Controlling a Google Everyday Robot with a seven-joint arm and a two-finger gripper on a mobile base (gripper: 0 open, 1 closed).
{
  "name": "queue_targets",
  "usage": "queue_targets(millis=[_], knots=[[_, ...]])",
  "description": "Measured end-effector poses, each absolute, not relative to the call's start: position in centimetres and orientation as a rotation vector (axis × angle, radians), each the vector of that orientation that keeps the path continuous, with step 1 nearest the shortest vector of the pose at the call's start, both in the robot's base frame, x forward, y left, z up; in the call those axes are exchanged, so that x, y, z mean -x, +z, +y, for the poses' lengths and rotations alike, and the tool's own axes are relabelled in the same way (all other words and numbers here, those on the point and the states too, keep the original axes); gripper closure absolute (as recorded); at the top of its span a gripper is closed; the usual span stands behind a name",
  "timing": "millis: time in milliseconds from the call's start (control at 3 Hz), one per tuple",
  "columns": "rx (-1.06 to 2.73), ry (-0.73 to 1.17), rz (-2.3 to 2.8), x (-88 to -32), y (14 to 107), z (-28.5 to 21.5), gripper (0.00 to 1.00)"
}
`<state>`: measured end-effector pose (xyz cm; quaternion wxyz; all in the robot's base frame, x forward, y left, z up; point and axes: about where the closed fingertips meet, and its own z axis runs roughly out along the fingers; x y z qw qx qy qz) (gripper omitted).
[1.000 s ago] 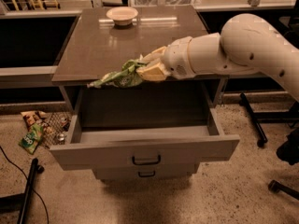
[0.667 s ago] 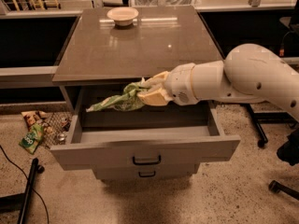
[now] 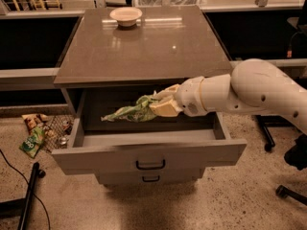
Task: Place green jalapeno chip bag into top drawer
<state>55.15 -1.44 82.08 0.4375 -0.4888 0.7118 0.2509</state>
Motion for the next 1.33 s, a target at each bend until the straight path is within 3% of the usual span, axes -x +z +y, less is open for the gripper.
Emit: queue_targets(millis=[333,1333], knots=[[1.126,0.636,1.857,-56.6,77.9,-4.9,1.00],[0.859,0.567,2.020,-62.7,71.7,-15.9,0.27]])
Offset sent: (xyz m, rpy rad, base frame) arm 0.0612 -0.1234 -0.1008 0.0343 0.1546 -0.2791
